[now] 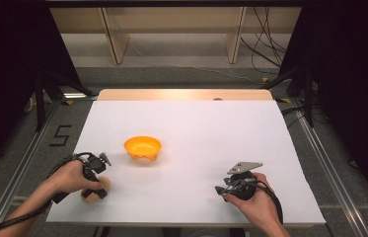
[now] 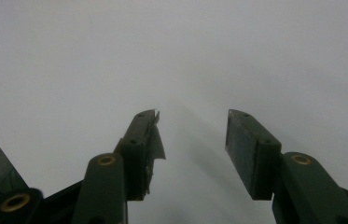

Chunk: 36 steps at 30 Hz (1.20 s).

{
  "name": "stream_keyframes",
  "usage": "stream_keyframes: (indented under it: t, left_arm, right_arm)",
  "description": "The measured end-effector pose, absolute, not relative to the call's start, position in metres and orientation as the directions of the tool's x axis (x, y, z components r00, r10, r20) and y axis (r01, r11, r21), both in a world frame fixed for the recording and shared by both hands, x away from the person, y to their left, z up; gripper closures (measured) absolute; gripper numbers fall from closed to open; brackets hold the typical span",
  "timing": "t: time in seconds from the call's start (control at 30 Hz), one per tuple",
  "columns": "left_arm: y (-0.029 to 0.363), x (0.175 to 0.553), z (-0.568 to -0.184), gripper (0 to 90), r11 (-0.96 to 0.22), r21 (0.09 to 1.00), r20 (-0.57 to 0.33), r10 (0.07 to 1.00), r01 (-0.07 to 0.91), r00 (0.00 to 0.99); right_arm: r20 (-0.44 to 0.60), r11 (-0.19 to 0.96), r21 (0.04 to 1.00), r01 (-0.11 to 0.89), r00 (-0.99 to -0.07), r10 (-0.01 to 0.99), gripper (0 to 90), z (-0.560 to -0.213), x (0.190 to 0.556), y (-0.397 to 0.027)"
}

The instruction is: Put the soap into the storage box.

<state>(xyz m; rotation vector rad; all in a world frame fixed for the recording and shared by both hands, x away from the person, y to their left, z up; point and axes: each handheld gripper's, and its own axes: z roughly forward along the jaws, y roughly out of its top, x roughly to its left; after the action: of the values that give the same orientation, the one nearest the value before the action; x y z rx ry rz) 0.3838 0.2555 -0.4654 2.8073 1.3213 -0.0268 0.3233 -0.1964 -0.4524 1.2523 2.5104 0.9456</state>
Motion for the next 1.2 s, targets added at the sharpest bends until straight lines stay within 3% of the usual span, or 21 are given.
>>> stream_keyframes:
  t: [0.47, 0.8, 1.2]
  left_arm:
    - [0.256, 0.378, -0.462, 32.4, -0.71, 0.044, -0.023, 0.702, 0.702, 0.712]
    - [0.256, 0.377, -0.453, 32.3, -0.857, 0.037, 0.027, 0.515, 0.514, 0.857]
    - [0.251, 0.376, -0.444, 32.4, -0.89, 0.049, 0.003, 0.455, 0.454, 0.89]
  right_arm:
    - [0.114, 0.444, 0.612, 0.654, -0.629, 0.769, 53.4, -0.452, 0.323, -0.197]
    - [0.111, 0.444, 0.618, 0.649, -0.631, 0.768, 53.0, -0.453, 0.324, -0.196]
    - [0.115, 0.441, 0.61, 0.658, -0.624, 0.773, 52.9, -0.452, 0.323, -0.196]
